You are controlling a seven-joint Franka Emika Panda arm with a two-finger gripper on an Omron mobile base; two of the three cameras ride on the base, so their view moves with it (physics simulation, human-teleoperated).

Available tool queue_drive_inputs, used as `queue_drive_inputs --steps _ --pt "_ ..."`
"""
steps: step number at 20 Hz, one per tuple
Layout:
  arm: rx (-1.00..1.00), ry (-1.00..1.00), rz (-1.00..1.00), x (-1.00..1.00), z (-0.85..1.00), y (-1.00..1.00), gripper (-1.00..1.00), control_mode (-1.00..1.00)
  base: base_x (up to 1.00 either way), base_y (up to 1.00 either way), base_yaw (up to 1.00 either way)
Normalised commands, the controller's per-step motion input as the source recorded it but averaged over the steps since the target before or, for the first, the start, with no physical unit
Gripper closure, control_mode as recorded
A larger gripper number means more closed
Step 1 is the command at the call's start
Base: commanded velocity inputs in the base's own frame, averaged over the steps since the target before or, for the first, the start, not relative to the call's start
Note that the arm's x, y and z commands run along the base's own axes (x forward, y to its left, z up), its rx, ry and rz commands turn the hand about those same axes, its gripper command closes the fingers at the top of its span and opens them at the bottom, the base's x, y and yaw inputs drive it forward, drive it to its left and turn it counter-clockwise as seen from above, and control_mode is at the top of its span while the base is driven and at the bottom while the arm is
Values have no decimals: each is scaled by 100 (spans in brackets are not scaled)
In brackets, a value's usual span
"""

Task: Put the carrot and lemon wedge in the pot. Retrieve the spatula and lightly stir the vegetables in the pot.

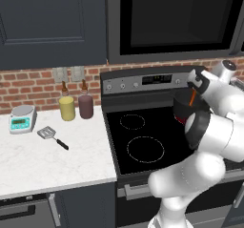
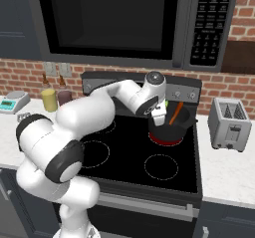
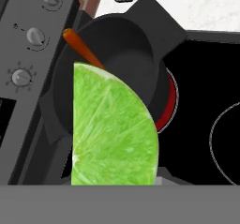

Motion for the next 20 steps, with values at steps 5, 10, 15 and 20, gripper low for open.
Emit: queue_drive_inputs --steps 5,10,15,20 --pt "-6 0 0 42 -42 -2 100 -100 0 0 0" --pt "-4 0 1 26 -32 -12 100 -100 0 0 0" --pt "-1 0 1 27 -11 -21 100 -100 0 0 0" --pt "0 0 0 28 0 -34 100 -100 0 0 0"
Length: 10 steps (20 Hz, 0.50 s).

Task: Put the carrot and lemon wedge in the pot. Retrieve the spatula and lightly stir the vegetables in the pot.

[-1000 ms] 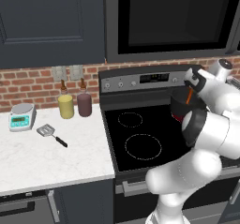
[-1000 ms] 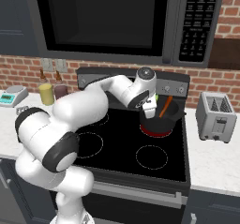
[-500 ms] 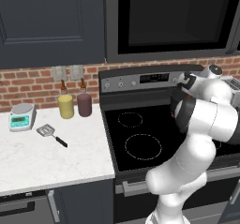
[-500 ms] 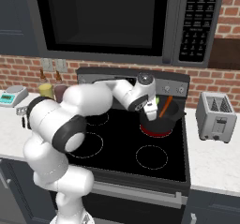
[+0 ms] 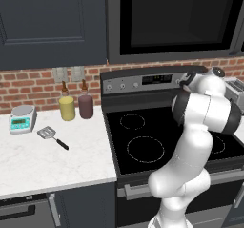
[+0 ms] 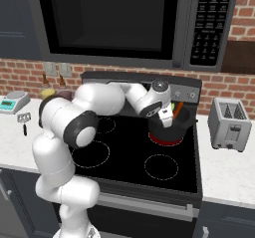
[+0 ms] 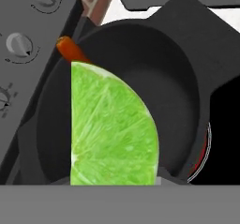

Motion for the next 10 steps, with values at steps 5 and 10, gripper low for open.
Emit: queue_drive_inputs --steps 5,10 --pt "0 0 1 36 0 -18 100 -100 0 0 0" --pt "0 0 4 35 -12 -4 100 -100 0 0 0"
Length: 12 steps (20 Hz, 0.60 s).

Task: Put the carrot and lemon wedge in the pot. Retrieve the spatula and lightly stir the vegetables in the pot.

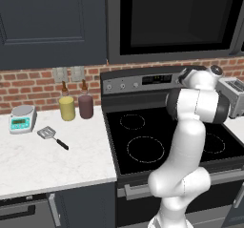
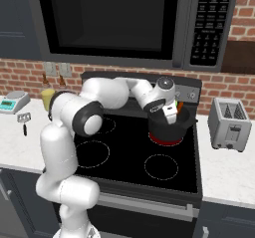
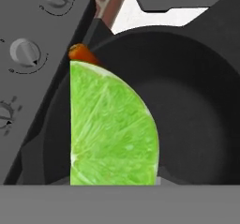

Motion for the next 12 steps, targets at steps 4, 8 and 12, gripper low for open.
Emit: queue_drive_inputs --steps 4,8,12 --pt "-3 0 8 20 -27 0 100 -100 0 0 0" --pt "-6 0 9 3 -34 0 100 -100 0 0 0" --pt "-8 0 8 0 -22 0 100 -100 0 0 0"
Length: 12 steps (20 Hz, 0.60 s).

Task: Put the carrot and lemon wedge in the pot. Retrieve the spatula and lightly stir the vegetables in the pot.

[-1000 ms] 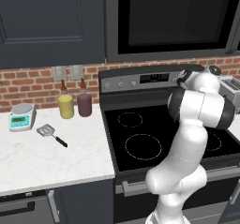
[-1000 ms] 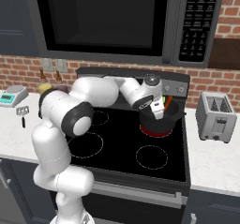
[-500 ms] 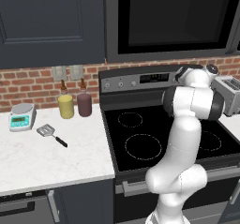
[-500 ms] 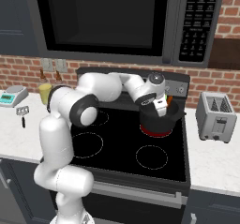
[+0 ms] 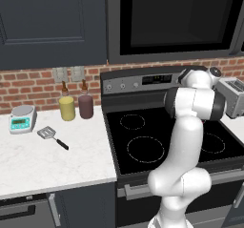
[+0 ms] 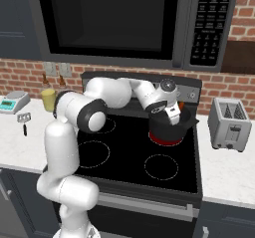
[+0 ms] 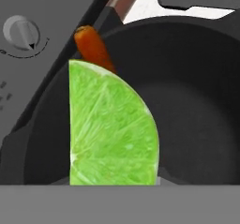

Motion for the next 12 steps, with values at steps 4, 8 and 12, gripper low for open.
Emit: queue_drive_inputs --steps 4,8,12 --pt "-9 0 5 0 0 1 100 -100 0 0 0" --pt "-10 0 3 0 0 12 100 -100 0 0 0" --pt "-9 1 3 0 0 18 -100 -100 0 0 0"
